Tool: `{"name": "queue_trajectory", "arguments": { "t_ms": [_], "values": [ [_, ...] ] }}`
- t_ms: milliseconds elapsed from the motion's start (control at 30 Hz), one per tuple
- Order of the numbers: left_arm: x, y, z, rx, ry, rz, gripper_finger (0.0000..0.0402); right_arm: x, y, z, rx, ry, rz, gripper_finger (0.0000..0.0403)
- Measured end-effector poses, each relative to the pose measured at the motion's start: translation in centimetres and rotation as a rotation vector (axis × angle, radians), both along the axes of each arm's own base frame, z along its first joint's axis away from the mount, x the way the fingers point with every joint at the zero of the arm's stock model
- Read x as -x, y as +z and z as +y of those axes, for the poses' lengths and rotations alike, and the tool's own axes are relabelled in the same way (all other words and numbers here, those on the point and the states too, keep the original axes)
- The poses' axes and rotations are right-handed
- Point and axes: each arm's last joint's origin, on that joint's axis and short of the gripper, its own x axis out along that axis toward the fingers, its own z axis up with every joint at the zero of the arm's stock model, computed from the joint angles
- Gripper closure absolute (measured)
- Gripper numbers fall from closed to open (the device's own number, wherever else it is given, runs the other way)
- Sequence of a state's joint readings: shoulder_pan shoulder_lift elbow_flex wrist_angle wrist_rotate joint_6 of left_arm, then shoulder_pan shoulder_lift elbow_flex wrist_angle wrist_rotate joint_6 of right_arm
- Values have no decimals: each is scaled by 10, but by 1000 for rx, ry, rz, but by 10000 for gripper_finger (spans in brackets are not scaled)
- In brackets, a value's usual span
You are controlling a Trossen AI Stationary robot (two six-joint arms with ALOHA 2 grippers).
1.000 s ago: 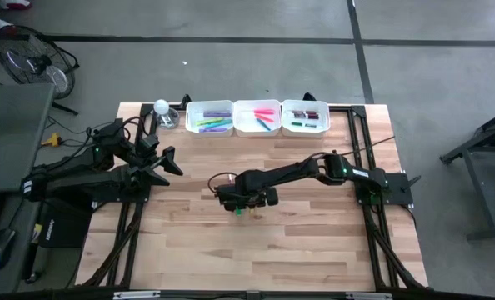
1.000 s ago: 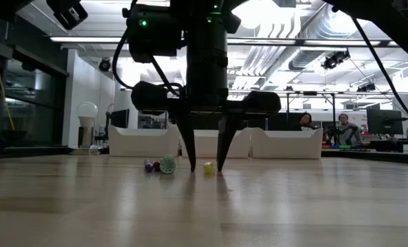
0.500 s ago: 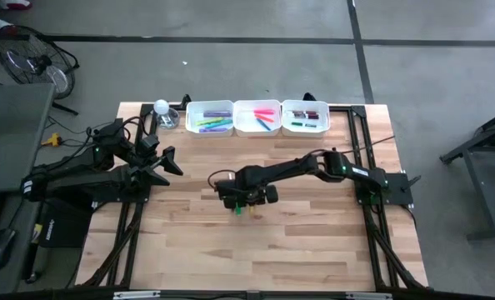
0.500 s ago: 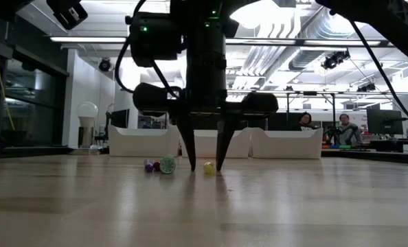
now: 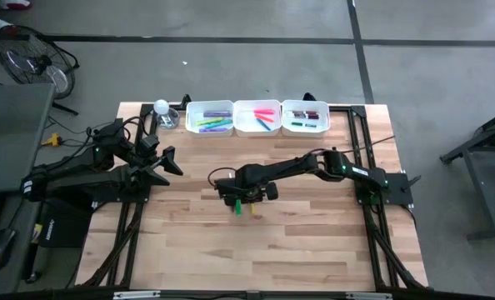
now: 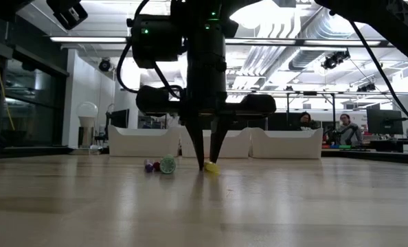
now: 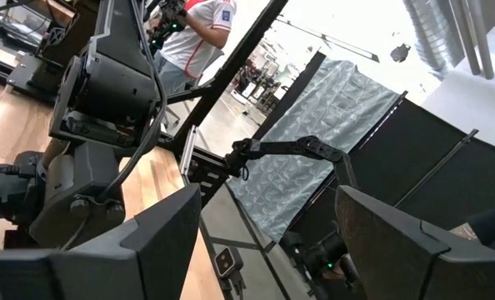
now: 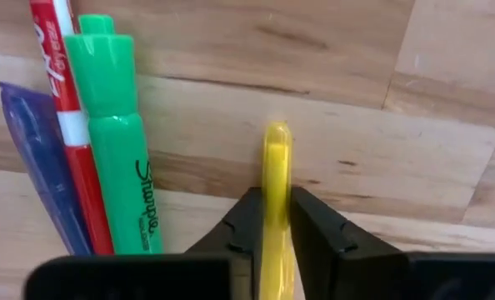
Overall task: Pick & Place Markers
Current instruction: Put the yellow pen into the middle white bin
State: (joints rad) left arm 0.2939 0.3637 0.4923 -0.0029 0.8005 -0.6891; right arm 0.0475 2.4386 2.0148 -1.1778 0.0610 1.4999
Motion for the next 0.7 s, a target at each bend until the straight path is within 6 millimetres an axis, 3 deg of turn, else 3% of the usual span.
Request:
{"name": "queue_trajectory", "arguments": {
  "t_ms": [100, 533, 700],
  "values": [
    [0, 0, 0, 4, 0, 2, 126, 0, 0, -1, 22, 22, 3, 376],
    [0, 0, 1, 22, 19, 10, 126, 1, 10, -6, 29, 95, -12, 377],
    [-1, 0, 2, 27, 56, 8, 126, 4, 21, -26, 43, 136, -12, 375]
  ]
}}
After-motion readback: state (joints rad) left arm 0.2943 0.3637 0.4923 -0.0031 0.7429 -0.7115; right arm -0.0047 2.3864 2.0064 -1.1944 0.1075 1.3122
